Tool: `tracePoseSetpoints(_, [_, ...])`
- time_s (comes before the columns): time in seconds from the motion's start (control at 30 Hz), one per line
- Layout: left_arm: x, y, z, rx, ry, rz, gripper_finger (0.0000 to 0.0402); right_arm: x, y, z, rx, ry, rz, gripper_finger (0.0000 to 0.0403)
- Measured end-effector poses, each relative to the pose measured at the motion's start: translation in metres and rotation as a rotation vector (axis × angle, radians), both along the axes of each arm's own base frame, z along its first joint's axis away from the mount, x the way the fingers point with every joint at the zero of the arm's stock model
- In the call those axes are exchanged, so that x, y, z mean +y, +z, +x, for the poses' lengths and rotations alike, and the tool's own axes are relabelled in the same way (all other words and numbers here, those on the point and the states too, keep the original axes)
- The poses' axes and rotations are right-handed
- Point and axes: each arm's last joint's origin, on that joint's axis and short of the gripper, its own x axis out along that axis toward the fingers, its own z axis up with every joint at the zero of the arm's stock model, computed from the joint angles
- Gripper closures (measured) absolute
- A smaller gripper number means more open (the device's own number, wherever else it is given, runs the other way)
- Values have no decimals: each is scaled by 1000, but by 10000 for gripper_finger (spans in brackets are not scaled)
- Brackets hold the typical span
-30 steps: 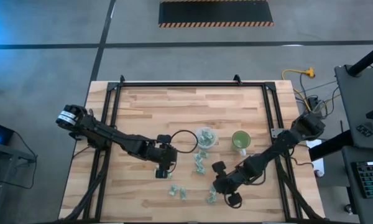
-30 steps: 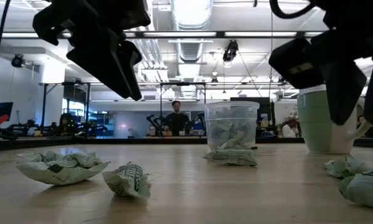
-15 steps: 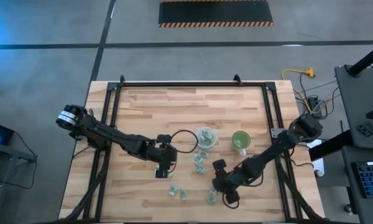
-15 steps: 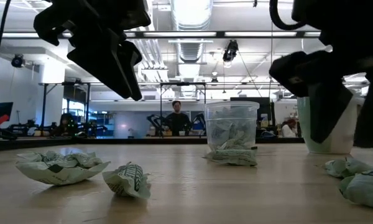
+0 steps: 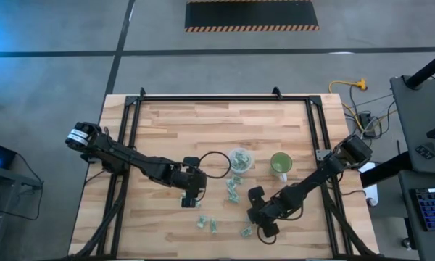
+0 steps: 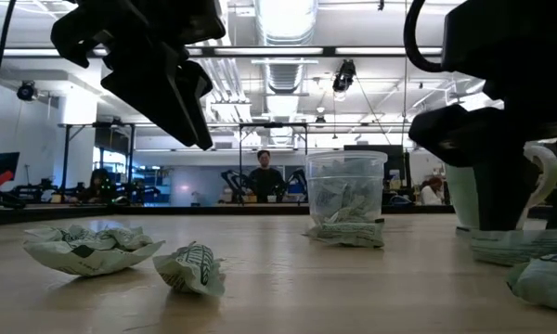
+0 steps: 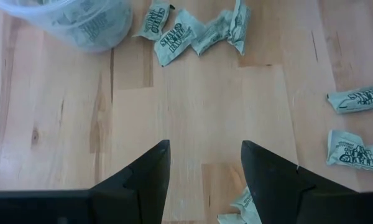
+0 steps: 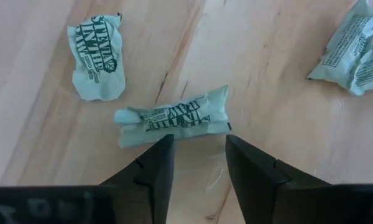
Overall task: Pick and place Stevia / Truvia into bins
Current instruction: Put the green stevia packet into the transparent container
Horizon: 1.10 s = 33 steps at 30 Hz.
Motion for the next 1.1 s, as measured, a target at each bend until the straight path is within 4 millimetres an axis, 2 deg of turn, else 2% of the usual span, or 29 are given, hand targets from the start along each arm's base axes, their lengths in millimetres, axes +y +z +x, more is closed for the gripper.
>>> tracePoseSetpoints(0.33, [0, 0, 0, -5, 0, -2, 221, 0, 0, 0, 4, -3, 4, 342])
tracePoseSetpoints(0.47, [0, 0, 0, -4, 0, -2, 221, -3, 4, -4, 65, -49, -24, 349])
tracePoseSetpoints(0.6, [0, 0, 0, -5, 0, -2, 221, -8, 15, -10, 116, -116, -39, 340])
tracePoseSetpoints(0.77, [0, 0, 1, -13, 0, -4, 221, -4, 33, -6, 13, -131, 52, 317])
tracePoseSetpoints(0.9, [0, -1, 1, -15, -1, -5, 221, 2, 37, 1, -64, -98, 112, 292])
tracePoseSetpoints(1.1, [1, -11, -3, -4, 0, -2, 221, 4, 31, 4, -72, -73, 133, 245])
